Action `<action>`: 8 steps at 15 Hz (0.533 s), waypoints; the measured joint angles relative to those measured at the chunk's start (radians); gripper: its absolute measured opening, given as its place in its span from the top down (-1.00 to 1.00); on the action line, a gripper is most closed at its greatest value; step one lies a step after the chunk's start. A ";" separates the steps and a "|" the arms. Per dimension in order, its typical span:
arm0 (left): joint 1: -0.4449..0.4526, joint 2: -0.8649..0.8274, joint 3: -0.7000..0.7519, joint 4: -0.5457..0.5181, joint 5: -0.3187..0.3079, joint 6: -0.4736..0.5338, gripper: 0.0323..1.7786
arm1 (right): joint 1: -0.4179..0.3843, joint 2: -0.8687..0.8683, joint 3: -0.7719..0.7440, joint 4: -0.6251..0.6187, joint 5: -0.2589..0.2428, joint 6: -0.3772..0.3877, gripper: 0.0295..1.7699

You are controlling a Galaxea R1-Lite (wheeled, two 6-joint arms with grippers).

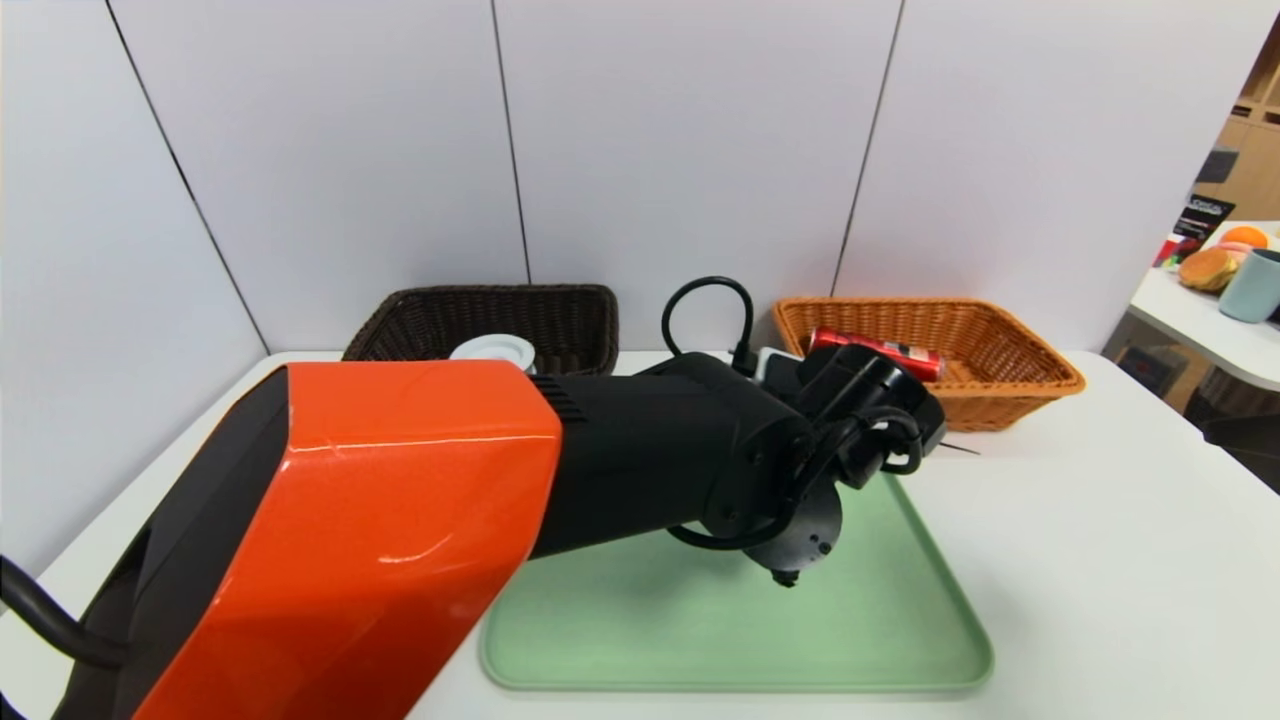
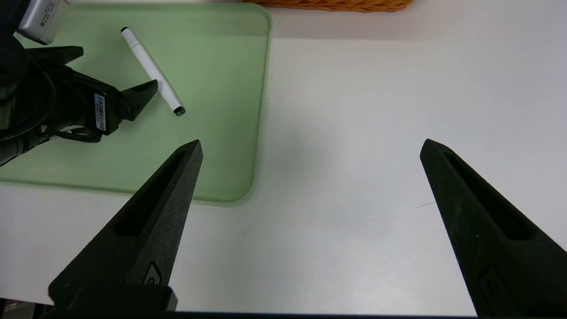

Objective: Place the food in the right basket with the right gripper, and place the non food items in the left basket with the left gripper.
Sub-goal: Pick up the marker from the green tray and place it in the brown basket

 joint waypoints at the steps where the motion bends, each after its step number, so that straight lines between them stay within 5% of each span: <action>1: 0.000 0.000 0.000 -0.002 0.000 0.000 -0.90 | 0.000 -0.003 0.001 0.000 0.000 0.000 -0.91; 8: 0.016 0.009 0.000 -0.034 0.000 0.032 -0.90 | 0.000 -0.023 0.018 0.000 0.001 -0.001 -0.91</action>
